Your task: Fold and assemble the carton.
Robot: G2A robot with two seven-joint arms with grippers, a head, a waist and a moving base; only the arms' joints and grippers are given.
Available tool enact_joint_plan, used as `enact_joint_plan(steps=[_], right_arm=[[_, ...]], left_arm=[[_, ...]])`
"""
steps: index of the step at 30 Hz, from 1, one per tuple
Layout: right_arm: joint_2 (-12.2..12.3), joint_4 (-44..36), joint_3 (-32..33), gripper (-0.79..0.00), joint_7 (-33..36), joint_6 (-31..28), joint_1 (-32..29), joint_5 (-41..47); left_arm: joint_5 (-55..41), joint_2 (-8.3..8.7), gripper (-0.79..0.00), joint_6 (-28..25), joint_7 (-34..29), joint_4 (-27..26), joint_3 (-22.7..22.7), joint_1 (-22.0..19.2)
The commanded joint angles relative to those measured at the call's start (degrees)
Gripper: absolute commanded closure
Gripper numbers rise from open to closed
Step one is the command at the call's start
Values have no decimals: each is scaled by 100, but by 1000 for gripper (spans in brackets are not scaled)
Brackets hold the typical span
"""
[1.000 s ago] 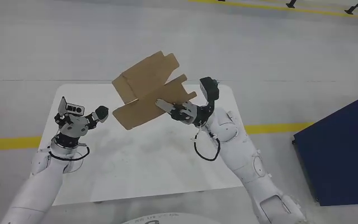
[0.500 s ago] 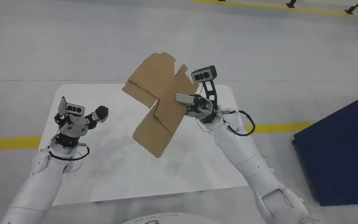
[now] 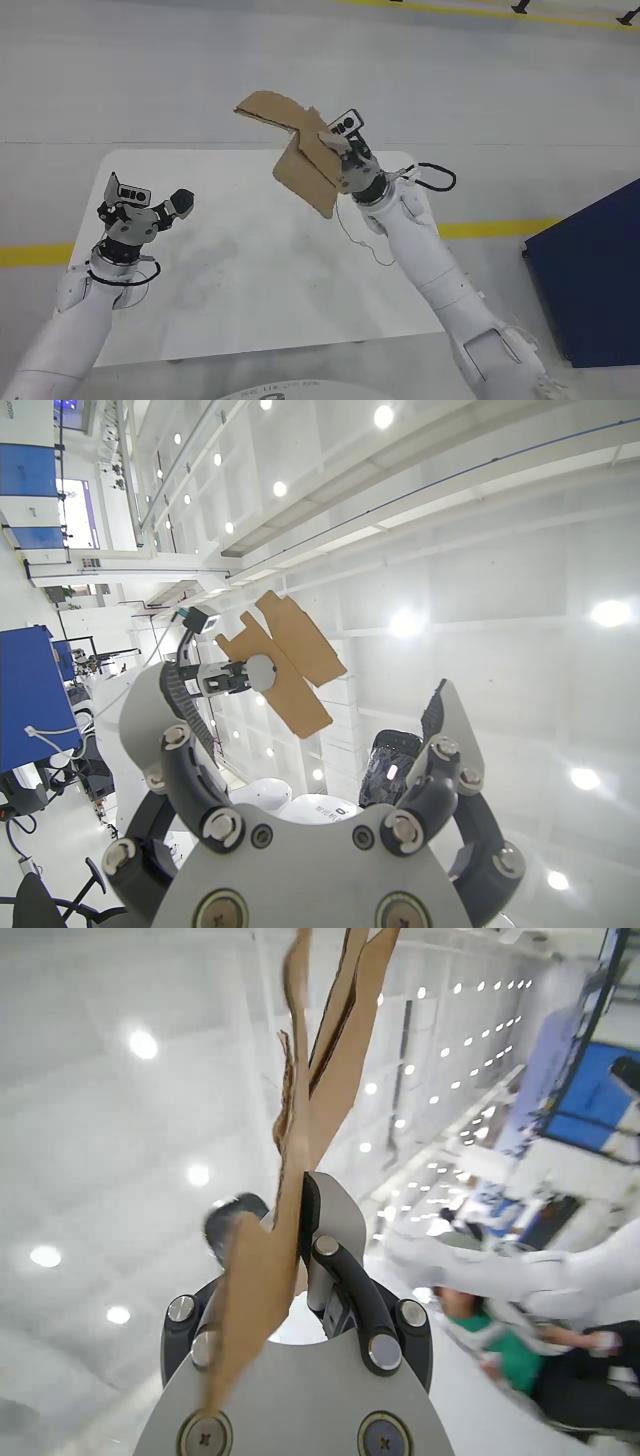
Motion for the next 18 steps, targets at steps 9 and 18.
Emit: enact_joint_plan(steps=[9, 18], right_arm=[[-73, 146, -200, 0, -246, 2913, -67, 1790], [-93, 153, -218, 0, -130, 3298, -26, 2039]], left_arm=[[0, 0, -785, 0, 0, 0, 0, 0], [0, 0, -785, 0, 0, 0, 0, 0]])
